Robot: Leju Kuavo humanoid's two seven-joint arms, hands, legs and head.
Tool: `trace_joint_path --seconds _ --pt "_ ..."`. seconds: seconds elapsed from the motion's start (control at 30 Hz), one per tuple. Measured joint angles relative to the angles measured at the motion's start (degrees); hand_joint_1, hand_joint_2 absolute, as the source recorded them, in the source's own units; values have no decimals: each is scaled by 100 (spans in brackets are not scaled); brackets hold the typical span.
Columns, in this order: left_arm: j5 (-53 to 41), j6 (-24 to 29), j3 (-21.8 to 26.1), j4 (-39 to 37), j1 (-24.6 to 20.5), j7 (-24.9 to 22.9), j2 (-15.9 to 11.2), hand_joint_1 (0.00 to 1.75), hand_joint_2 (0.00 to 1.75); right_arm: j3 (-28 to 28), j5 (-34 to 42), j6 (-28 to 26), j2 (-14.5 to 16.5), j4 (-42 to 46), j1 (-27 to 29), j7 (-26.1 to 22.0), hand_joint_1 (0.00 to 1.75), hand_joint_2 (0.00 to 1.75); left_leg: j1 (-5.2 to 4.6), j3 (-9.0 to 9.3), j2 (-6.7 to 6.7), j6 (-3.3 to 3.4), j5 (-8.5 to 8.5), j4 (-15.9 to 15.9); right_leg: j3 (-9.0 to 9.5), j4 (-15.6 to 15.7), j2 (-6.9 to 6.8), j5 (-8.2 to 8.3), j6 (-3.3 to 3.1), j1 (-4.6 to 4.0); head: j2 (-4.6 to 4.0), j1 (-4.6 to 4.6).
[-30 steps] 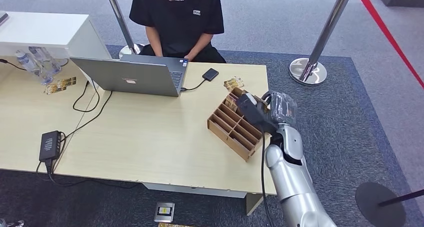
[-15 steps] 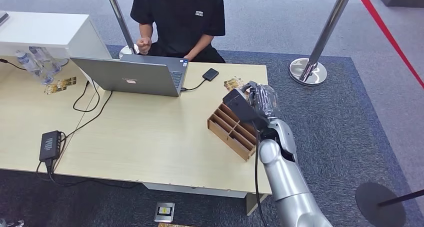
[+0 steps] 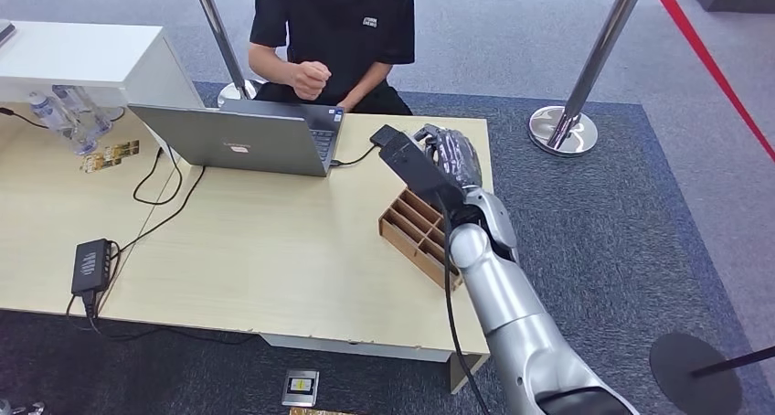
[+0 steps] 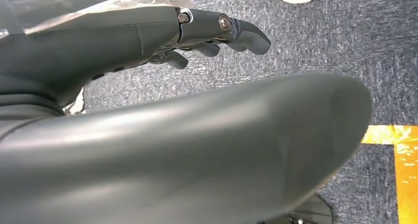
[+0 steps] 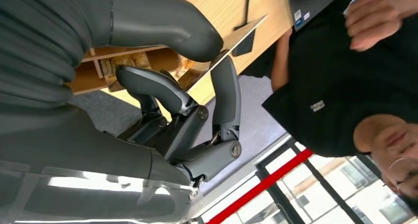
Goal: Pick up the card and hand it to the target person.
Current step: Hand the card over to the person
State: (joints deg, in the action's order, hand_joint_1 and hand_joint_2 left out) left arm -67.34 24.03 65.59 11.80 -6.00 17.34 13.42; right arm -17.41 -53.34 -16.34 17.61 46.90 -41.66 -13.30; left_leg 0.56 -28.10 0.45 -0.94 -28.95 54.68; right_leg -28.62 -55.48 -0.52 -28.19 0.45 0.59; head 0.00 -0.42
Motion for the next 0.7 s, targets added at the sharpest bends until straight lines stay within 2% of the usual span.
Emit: trace_joint_path --seconds 0.2,0.4,0.7 --pt "-27 6 0 0 0 -2 0 0 0 -6 218 -224 161 -710 -363 -286 147 175 0 -2 0 0 0 0 -2 1 0 0 0 -2 0 1" --pt "-37 20 0 0 1 -5 0 0 0 -3 400 -337 271 -1058 -488 -472 145 175 0 -2 0 0 0 0 -3 1 0 0 0 -2 0 0" --pt "-38 79 0 0 0 -34 1 0 0 -222 1696 -649 341 -1163 -512 -883 139 175 0 -2 0 0 0 0 -3 1 0 0 0 -2 0 0"
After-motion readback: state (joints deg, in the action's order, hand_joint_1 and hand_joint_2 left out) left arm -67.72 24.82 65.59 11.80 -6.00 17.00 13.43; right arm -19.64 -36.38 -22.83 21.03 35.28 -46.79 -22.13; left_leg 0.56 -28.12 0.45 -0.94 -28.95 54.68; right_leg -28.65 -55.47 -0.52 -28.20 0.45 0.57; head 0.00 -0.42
